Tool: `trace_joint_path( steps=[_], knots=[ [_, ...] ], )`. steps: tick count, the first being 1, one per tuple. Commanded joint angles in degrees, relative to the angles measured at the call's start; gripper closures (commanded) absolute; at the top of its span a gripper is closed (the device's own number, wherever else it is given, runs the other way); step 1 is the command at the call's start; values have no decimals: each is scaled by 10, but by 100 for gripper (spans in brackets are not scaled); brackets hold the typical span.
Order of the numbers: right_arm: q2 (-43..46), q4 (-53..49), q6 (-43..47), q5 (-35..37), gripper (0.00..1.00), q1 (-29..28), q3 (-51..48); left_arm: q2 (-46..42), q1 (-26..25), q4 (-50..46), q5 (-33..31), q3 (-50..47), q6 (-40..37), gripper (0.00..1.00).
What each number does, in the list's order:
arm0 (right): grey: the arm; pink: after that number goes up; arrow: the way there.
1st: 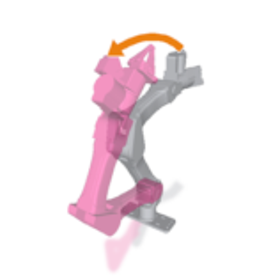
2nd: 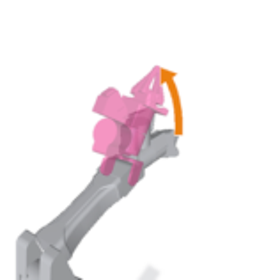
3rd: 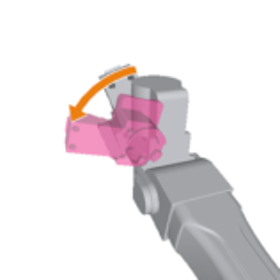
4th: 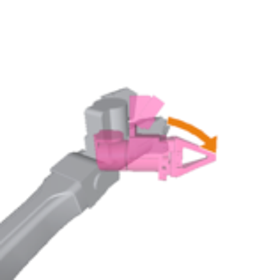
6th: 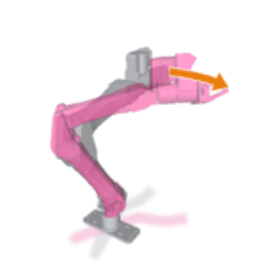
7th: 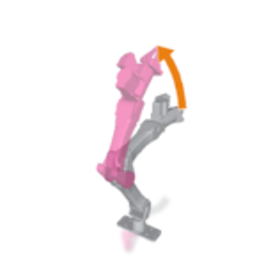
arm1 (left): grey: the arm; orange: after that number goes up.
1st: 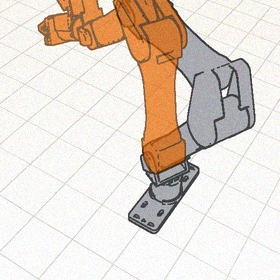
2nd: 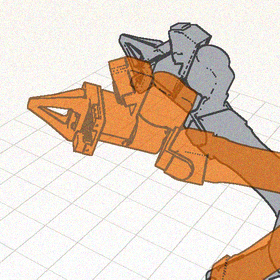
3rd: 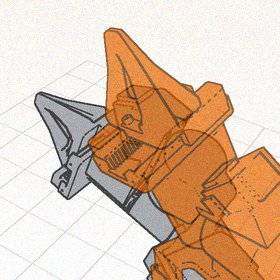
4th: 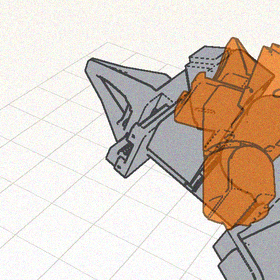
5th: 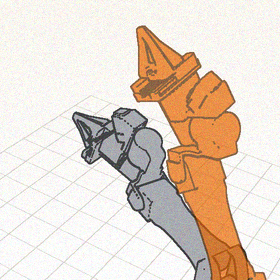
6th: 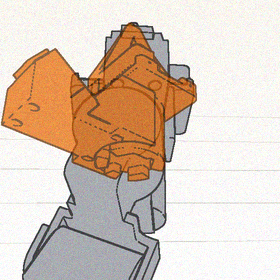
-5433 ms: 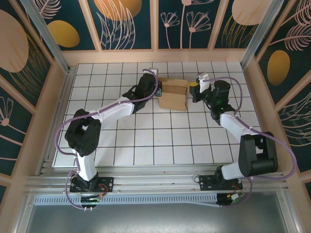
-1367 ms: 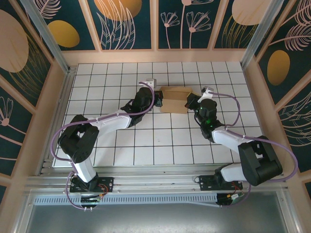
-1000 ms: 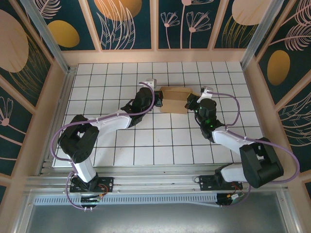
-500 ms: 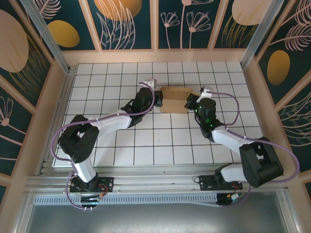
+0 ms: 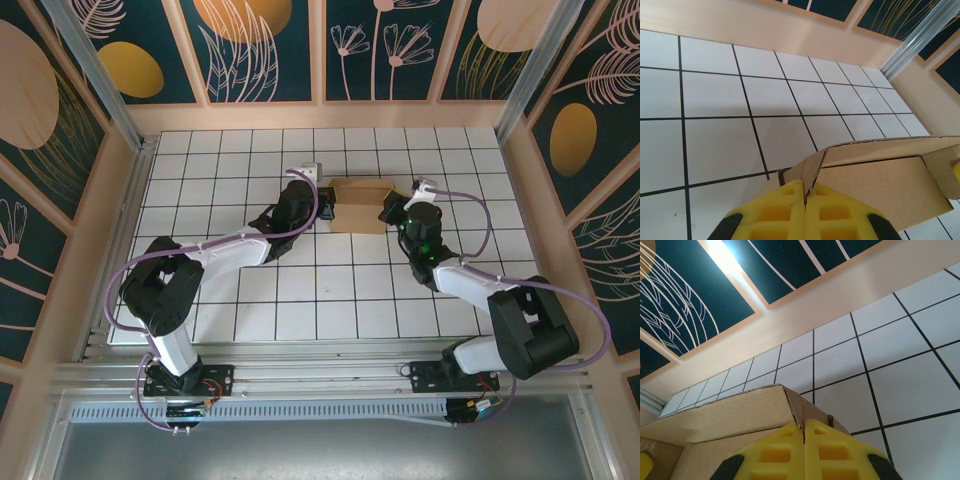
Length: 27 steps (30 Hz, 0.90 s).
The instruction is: Fold the paper box
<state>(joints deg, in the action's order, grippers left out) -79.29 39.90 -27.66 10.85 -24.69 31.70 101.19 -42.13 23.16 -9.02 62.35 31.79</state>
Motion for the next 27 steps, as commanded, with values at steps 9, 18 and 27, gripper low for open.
trace_joint_path(
  steps=[9,18,27],
  knots=[
    [-32,-192,-21,-52,100,-20,-51,41,-14,-129,105,-30,20,100],
    [-26,-189,-20,-51,100,-20,-51,84,-14,-179,121,19,40,100],
    [-29,-177,-16,-56,100,-20,-55,78,-16,-238,54,15,19,100]
  ],
)
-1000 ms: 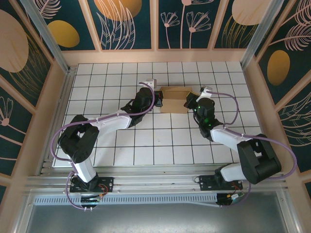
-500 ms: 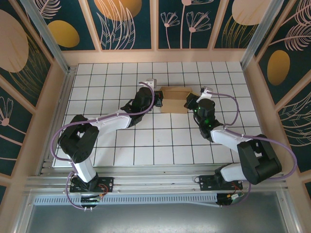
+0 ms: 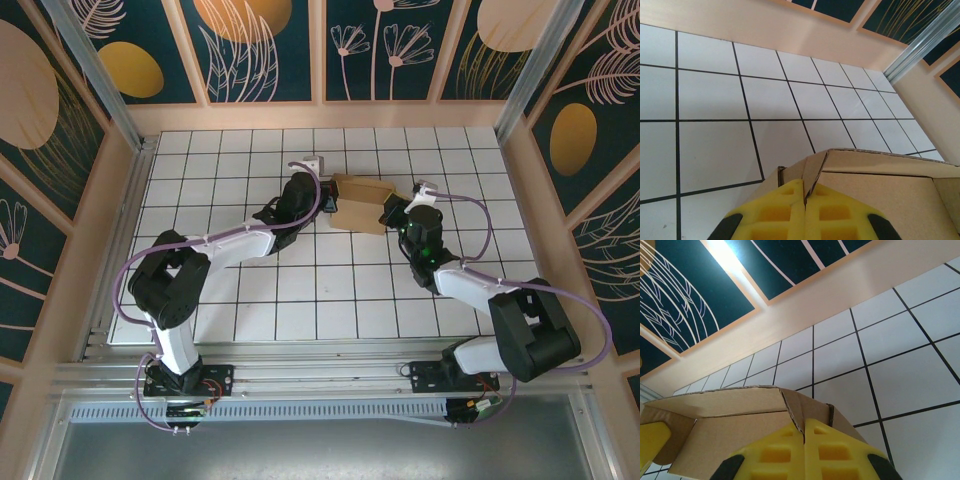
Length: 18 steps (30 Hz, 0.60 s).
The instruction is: Fold the paper box
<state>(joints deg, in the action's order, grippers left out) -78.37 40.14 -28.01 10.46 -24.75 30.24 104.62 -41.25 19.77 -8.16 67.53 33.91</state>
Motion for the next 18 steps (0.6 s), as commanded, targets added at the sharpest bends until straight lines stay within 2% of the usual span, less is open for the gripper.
trace_joint_path(
  steps=[1,7,13,18],
  knots=[
    [-38,-180,-10,-51,100,-19,-40,39,-24,-213,30,-37,-6,100],
    [-31,-183,-5,-47,100,-20,-40,38,-24,-246,-16,-30,-19,100],
    [-30,-186,-4,-45,100,-19,-40,51,-25,-244,-4,-31,-22,100],
    [-27,-192,2,-40,100,-19,-39,44,-25,-253,-33,-36,-37,100]
  ],
)
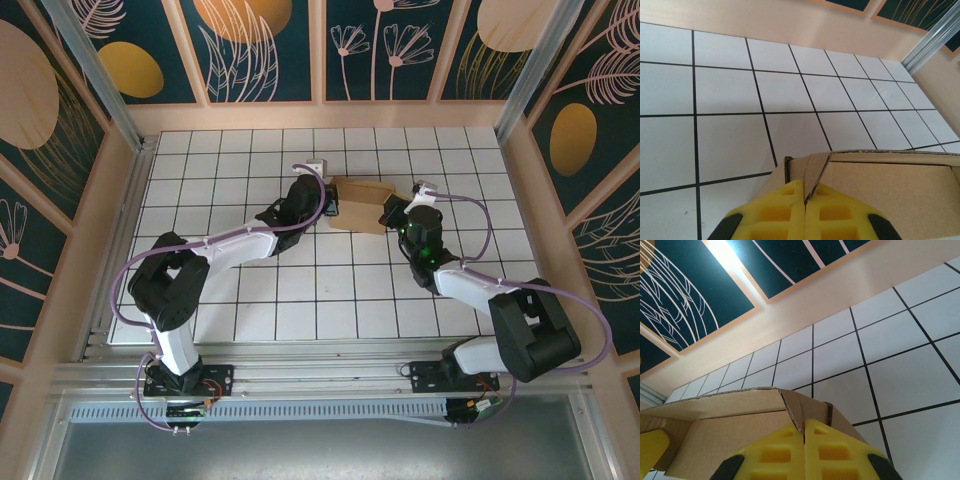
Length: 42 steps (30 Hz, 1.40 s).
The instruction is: Fold the paper box
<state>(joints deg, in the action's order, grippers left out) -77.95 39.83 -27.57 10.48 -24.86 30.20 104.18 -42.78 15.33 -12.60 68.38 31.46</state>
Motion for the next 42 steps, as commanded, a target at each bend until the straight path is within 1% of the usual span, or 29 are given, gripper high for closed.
trace_joint_path(
  steps=[1,4,7,11,13,17,18,20,22,25,27,29,32,35,37,38,40,42],
  knots=[
    [-30,-189,-3,-40,100,-18,-39,48,-10,-209,16,-43,-19,100],
    [-29,-188,-3,-41,100,-18,-41,54,-10,-201,56,-40,-22,100],
    [-32,-180,-10,-49,100,-18,-47,55,-11,-164,91,-61,-2,100],
    [-32,-169,-20,-70,100,-18,-55,62,-12,-162,91,-66,3,100],
    [-25,-174,-27,-91,97,-18,-53,63,-12,-166,89,-61,1,100],
    [27,-198,-32,-94,91,-17,-51,60,-12,-170,87,-55,1,100],
    [45,-206,-28,-94,89,-16,-51,61,-12,-172,86,-52,1,100],
    [76,-223,-24,-93,76,-12,-49,63,-12,-175,85,-47,0,100],
    [101,-240,-20,-94,66,-8,-47,65,-12,-176,85,-43,0,100],
    [144,-264,-15,-125,53,0,-43,67,-12,-178,86,-37,-1,100],
    [168,-276,-13,-144,47,6,-40,69,-12,-180,87,-34,-2,100],
    [190,-296,-18,-159,44,15,-29,69,-13,-181,87,-31,-4,100],
    [215,-335,-39,-205,40,51,3,69,-13,-181,87,-28,-5,100],
    [202,-360,-80,-316,38,129,52,72,-14,-179,87,-25,-6,100],
    [168,-366,-106,-392,36,172,92,72,-15,-178,89,-23,-6,100],
    [149,-369,-112,-419,34,183,111,73,-16,-178,89,-22,-6,100],
    [104,-385,-116,-453,26,196,159,73,-16,-177,90,-20,-6,100],
    [64,-391,-118,-471,20,203,194,72,-17,-178,90,-19,-6,100]
  ],
)
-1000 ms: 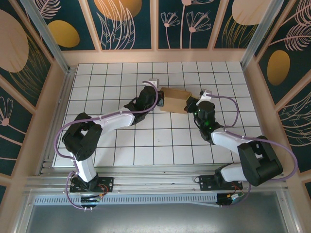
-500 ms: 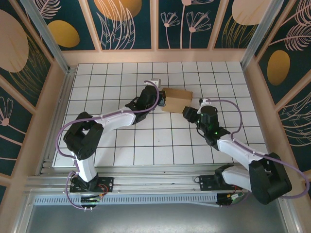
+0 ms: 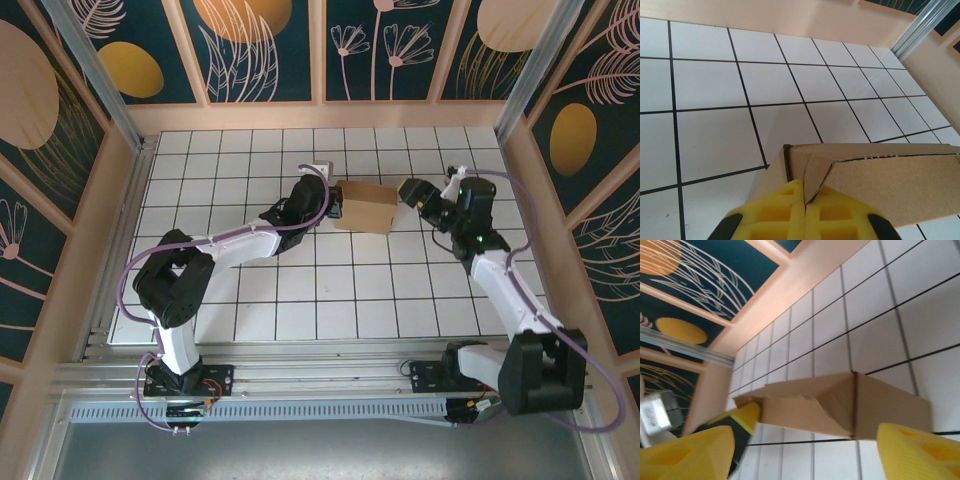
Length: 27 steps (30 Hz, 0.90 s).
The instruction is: Fold the paper box
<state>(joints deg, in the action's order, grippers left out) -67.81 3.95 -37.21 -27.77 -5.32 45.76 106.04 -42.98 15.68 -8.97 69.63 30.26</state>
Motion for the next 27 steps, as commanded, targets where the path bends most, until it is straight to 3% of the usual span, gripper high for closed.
trace_joint_path(
  steps=[1,4,7,13,20,26,27],
  knots=[
    [-60,-32,-28,-98,19,11,53,53,-15,-181,52,-31,6,100],
    [-116,-23,-50,-120,11,22,83,52,-15,-181,50,-30,6,100],
    [-144,-17,-62,-101,11,17,89,56,-15,-182,49,-28,6,100],
    [-141,-13,-60,-37,17,5,45,58,-15,-188,47,-23,5,100],
    [-141,17,-70,-18,20,-4,4,55,-16,-185,40,-29,13,100],
    [-149,54,-86,-6,26,-5,-30,29,-23,-152,43,-49,10,88],
    [-149,58,-87,-2,26,-4,-33,22,-23,-145,44,-55,11,80]
  ],
)
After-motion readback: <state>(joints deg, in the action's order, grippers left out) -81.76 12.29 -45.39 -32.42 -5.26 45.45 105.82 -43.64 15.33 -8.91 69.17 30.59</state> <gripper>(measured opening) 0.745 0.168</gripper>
